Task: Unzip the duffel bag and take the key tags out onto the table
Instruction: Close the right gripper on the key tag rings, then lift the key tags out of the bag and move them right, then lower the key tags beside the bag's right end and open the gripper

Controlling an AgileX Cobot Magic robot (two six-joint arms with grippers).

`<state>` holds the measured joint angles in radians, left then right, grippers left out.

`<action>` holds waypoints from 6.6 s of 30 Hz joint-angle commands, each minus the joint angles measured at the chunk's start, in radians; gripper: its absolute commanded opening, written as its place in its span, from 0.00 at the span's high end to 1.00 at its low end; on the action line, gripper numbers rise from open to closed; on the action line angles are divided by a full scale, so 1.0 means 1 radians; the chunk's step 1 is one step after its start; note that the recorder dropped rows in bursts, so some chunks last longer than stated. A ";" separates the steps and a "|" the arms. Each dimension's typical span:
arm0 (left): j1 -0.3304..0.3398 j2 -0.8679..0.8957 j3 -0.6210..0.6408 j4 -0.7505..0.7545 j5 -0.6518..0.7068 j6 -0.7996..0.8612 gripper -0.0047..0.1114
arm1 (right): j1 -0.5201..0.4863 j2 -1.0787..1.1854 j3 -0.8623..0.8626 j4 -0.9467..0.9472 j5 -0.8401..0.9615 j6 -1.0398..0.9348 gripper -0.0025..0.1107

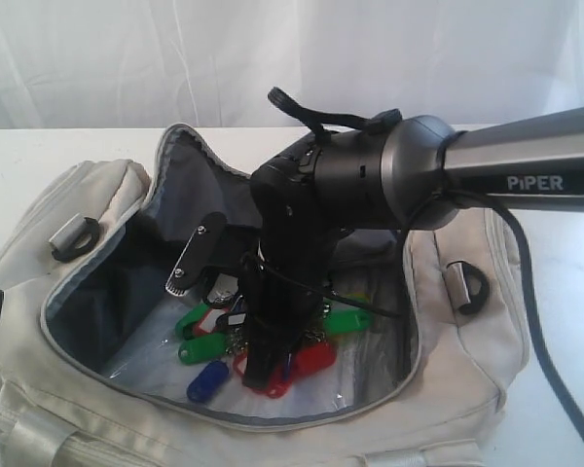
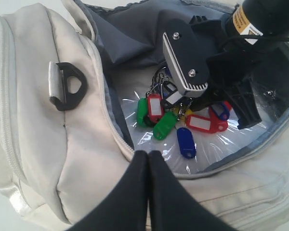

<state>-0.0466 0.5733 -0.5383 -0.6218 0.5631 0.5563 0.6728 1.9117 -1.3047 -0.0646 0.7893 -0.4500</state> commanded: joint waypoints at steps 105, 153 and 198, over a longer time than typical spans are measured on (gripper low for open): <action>-0.007 -0.003 0.006 -0.027 0.021 0.001 0.96 | -0.006 -0.895 -0.011 -0.468 0.432 0.512 0.98; -0.007 -0.003 0.006 -0.027 0.026 0.001 0.96 | -0.525 -0.332 0.424 0.381 -0.028 -0.044 0.98; -0.007 -0.003 0.006 -0.020 -0.001 0.021 0.96 | -0.523 -1.200 0.532 0.202 -0.038 0.223 0.98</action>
<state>-0.0466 0.5733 -0.5383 -0.6288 0.5640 0.5582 0.1500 0.7825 -0.8267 0.1367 0.8505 -0.2118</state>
